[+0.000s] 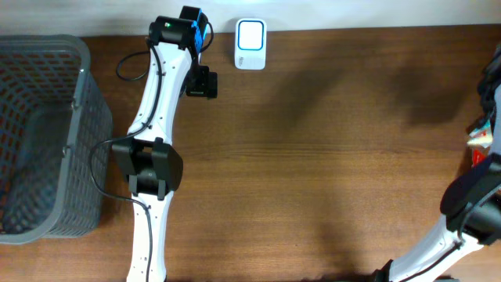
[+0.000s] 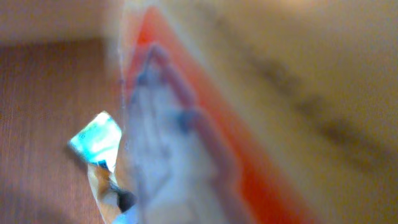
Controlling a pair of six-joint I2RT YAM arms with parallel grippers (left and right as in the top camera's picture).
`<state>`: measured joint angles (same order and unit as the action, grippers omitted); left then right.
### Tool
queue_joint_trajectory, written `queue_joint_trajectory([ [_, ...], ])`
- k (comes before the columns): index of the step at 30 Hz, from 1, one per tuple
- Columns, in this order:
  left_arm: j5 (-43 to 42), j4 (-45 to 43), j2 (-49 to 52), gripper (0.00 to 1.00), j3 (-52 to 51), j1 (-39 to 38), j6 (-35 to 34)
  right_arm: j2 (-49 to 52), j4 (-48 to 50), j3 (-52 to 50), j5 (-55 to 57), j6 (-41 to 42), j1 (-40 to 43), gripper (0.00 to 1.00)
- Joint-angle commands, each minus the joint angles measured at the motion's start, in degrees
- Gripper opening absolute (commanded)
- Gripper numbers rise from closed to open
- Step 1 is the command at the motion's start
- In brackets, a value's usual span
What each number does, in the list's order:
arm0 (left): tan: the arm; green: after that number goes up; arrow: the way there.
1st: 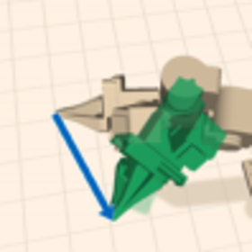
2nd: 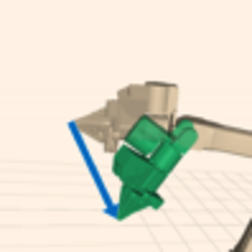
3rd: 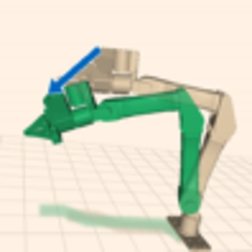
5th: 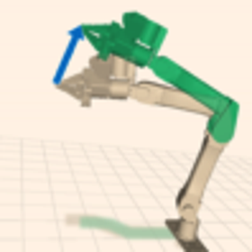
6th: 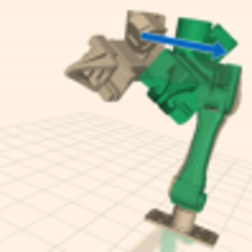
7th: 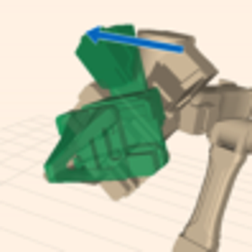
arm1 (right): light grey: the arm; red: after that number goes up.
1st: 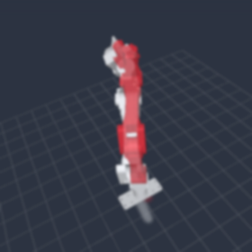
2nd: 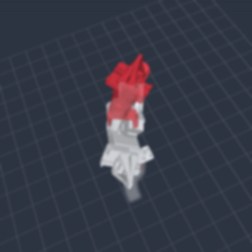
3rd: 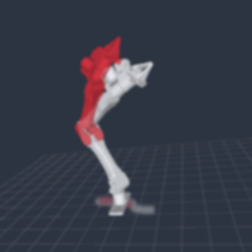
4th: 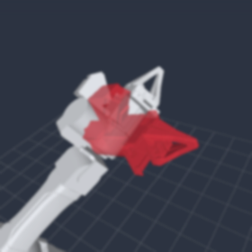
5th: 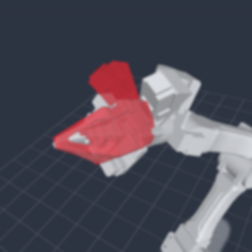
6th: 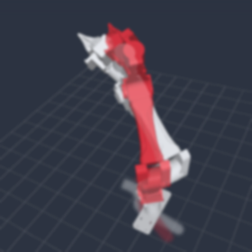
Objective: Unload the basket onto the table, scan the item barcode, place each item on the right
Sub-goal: 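Carry the yellow bag to the right table edge and release it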
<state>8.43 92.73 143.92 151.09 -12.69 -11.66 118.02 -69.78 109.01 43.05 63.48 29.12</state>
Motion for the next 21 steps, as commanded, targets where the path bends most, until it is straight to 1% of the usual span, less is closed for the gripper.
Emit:
queue_joint_trajectory([
  [1, 0.4, 0.1, -0.1, 0.99, 0.5, 0.1, -0.5, 0.9, 4.5, 0.3, -4.9, -18.9, 1.5, 0.33],
  [2, 0.4, 0.1, -0.1, 0.99, 0.5, 0.1, -0.5, 0.9, 4.1, 0.3, -5.0, -18.9, 2.6, 0.52],
  [3, 0.4, 0.1, -0.1, 0.99, 0.5, 0.1, -0.5, 0.8, 2.5, 0.3, -5.6, -18.9, 3.9, 0.74],
  [4, 0.4, 0.1, -0.1, 0.99, 0.5, 0.1, -0.5, 0.5, 0.7, 0.3, -8.1, -18.9, 5.1, 0.80],
  [5, 0.4, 0.1, -0.1, 0.99, 0.5, 0.1, -0.5, 0.2, -0.3, 0.5, -9.1, -18.9, 5.5, 0.82],
  [6, 0.4, 0.1, -0.1, 0.99, 0.5, 0.1, -0.5, -1.1, -1.4, 0.6, -11.1, -20.7, 5.4, 0.83],
  [7, 0.4, 0.1, -0.1, 0.99, 0.5, 0.1, -0.5, -3.1, -1.9, 0.6, -14.9, -24.9, 5.2, 0.99],
  [9, 0.4, 0.1, -0.1, 0.99, 0.5, 0.1, -0.5, -8.5, -4.1, 0.6, -24.5, -31.1, 5.0, 0.99],
  [12, 0.4, 0.1, -0.1, 0.99, 0.5, 0.1, -0.5, -17.9, -6.2, 0.5, -37.1, -31.8, 4.9, 0.99],
  [13, 0.4, 0.1, -0.1, 0.99, 0.5, 0.1, -0.5, -22.8, -7.9, 0.5, -38.1, -32.5, 4.1, 0.99],
  [15, 0.4, 0.1, -0.1, 0.99, 0.5, 0.1, -0.5, -29.4, -8.7, -1.6, -38.1, -37.9, 0.7, 0.99],
  [16, 0.4, 0.1, -0.1, 0.99, 0.5, 0.1, -0.5, -33.6, -8.8, -4.3, -38.1, -40.3, -2.1, 0.99],
  [17, 0.4, 0.1, -0.1, 0.99, 0.5, 0.1, -0.5, -40.4, -8.9, -10.7, -37.9, -41.2, -7.0, 0.99],
  [20, 0.4, 0.1, -0.1, 0.99, 0.5, 0.1, -0.5, -55.9, -3.7, -29.5, -38.5, -40.5, -19.2, 0.99],
  [21, 0.4, 0.1, -0.1, 0.99, 0.5, 0.1, -0.5, -58.1, -4.2, -32.5, -38.6, -40.5, -21.3, 0.98],
])
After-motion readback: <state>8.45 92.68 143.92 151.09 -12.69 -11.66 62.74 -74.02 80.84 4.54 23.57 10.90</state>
